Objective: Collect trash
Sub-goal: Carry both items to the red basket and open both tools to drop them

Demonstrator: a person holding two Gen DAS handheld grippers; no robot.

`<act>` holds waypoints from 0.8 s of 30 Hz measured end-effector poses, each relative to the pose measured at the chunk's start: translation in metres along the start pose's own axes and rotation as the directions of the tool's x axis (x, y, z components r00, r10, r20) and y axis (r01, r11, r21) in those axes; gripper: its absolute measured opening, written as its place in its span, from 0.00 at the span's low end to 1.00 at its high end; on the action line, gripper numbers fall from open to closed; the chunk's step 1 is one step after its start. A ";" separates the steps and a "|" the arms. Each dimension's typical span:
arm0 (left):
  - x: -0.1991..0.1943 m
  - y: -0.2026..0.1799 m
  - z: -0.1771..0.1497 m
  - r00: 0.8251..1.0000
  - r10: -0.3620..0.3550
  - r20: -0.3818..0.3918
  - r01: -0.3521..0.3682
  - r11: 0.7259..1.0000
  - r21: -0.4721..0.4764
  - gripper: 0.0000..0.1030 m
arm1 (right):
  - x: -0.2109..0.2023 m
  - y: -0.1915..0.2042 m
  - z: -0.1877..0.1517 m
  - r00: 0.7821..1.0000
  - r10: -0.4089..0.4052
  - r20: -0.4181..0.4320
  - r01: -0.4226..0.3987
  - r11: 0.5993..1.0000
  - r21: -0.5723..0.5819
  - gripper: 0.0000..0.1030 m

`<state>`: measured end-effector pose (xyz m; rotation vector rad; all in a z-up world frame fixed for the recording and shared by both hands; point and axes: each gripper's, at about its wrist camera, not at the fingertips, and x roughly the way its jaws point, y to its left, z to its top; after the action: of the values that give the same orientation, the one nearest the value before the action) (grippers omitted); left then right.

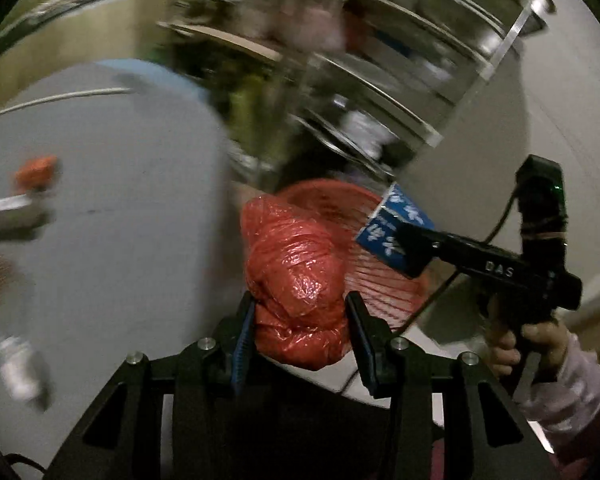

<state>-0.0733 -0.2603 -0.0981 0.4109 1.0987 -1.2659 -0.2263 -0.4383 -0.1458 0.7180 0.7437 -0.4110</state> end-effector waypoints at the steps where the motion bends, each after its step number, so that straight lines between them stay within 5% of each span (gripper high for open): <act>1: 0.015 -0.006 0.004 0.999 -0.018 -0.031 0.018 1.000 0.001 0.44 | -0.003 -0.016 -0.003 1.000 -0.009 -0.004 0.009 0.999 0.045 0.64; 8: 0.079 -0.023 0.026 0.990 -0.053 -0.128 0.054 0.998 0.010 0.49 | 0.004 -0.068 -0.012 0.999 0.020 -0.041 -0.012 0.980 0.198 0.66; 12: 0.088 -0.018 0.025 0.988 -0.031 -0.149 0.029 0.999 -0.018 0.59 | 0.007 -0.078 -0.008 0.998 0.066 -0.022 -0.059 0.971 0.230 0.68; 17: 0.079 -0.006 0.027 0.992 0.002 -0.128 -0.008 0.999 -0.049 0.60 | -0.003 -0.090 -0.004 0.995 0.072 0.062 -0.085 0.967 0.242 0.71; 20: 0.059 0.007 0.025 0.996 0.035 -0.085 -0.042 0.996 -0.076 0.60 | -0.010 -0.100 0.001 0.985 -0.023 0.172 -0.017 0.973 0.230 0.71; 22: 0.040 0.016 0.022 0.996 0.070 -0.051 -0.074 0.993 -0.094 0.60 | -0.008 -0.109 0.006 0.962 -0.168 0.216 0.116 0.965 0.235 0.71; 24: 0.018 0.025 0.017 0.993 0.122 0.000 -0.121 0.987 -0.104 0.60 | -0.002 -0.123 0.007 0.913 -0.337 0.229 0.276 0.925 0.262 0.71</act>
<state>-0.0450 -0.2753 -0.1131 0.3884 1.1123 -1.0972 -0.2951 -0.5286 -0.1948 0.7382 0.5546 -0.8777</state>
